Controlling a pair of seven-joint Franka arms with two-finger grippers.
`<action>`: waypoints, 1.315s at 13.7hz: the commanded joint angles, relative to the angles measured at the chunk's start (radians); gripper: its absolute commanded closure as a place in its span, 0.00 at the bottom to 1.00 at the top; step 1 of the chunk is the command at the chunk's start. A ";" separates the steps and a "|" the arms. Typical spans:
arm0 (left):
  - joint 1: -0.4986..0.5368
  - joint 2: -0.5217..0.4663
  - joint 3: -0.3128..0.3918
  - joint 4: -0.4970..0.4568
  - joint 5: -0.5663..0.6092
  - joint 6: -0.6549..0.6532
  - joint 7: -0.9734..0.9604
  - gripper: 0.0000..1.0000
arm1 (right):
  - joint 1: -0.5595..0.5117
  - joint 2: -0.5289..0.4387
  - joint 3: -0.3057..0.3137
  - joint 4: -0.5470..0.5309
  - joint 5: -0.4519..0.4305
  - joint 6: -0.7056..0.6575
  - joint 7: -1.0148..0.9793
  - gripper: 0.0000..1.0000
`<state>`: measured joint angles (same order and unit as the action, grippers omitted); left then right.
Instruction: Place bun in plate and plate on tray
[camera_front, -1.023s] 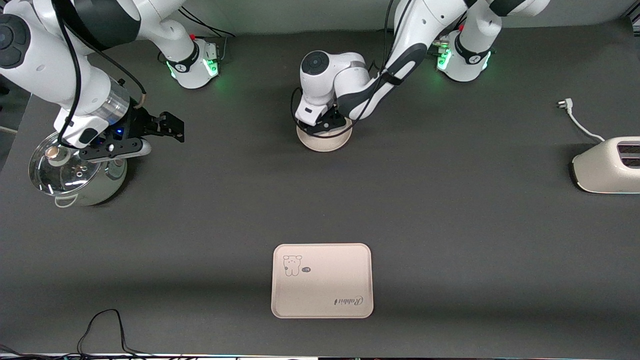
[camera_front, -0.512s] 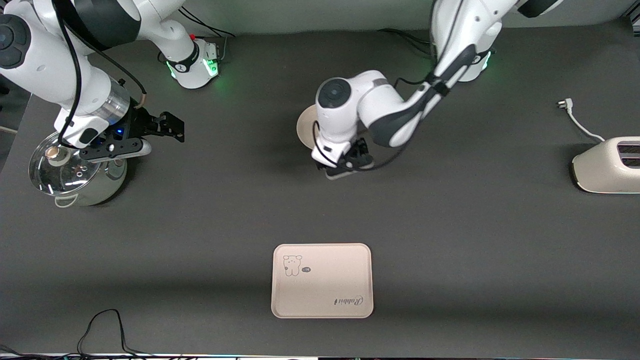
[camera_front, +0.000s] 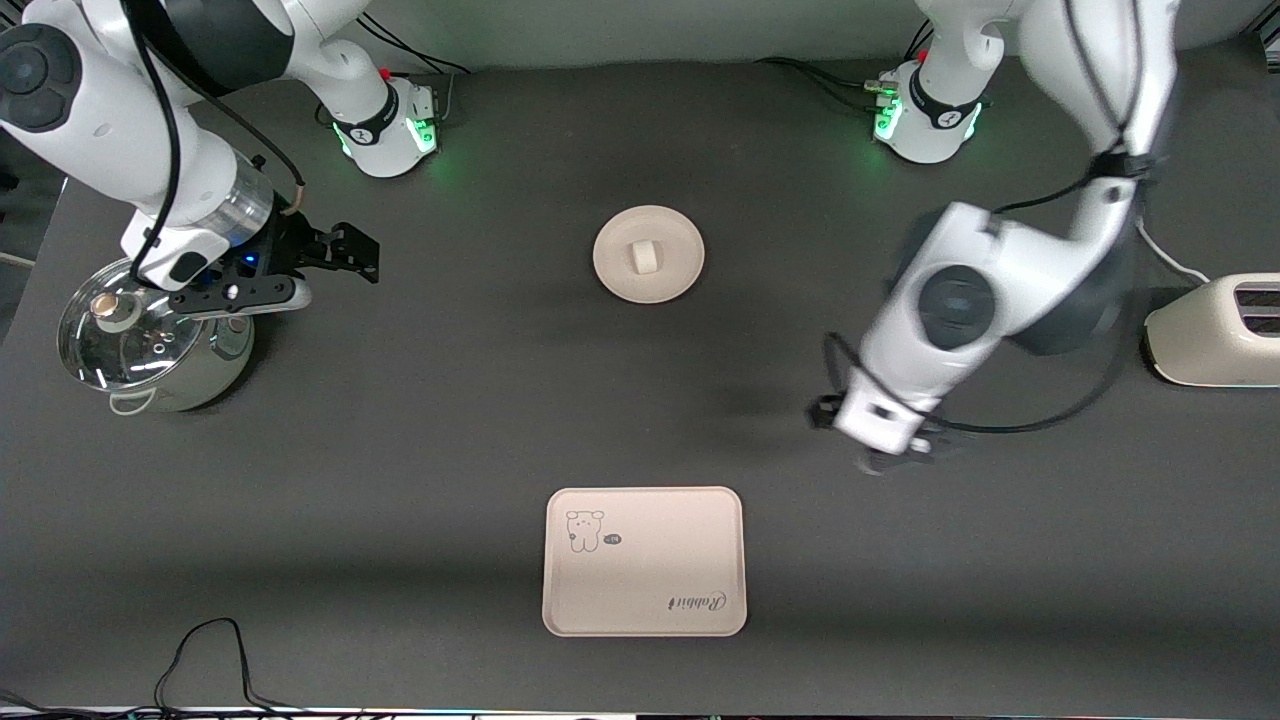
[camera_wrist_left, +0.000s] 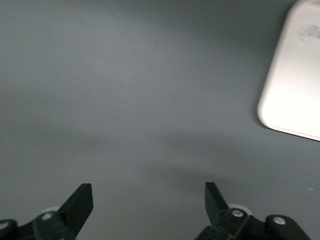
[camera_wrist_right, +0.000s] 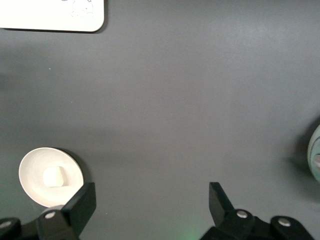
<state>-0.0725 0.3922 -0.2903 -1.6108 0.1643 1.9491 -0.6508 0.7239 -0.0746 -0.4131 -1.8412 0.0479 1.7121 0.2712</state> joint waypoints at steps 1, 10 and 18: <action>-0.026 -0.116 0.173 -0.028 -0.066 -0.091 0.247 0.00 | 0.022 -0.010 -0.003 -0.001 -0.008 0.003 0.046 0.00; 0.062 -0.395 0.287 -0.215 -0.097 -0.226 0.385 0.00 | 0.031 -0.008 -0.003 -0.001 -0.008 0.004 0.046 0.00; 0.146 -0.443 0.235 -0.150 -0.155 -0.329 0.410 0.00 | 0.031 -0.008 -0.001 -0.001 -0.008 0.006 0.046 0.00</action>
<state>0.0587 -0.0371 -0.0371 -1.7716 0.0510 1.6450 -0.2540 0.7414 -0.0746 -0.4111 -1.8415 0.0479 1.7129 0.2916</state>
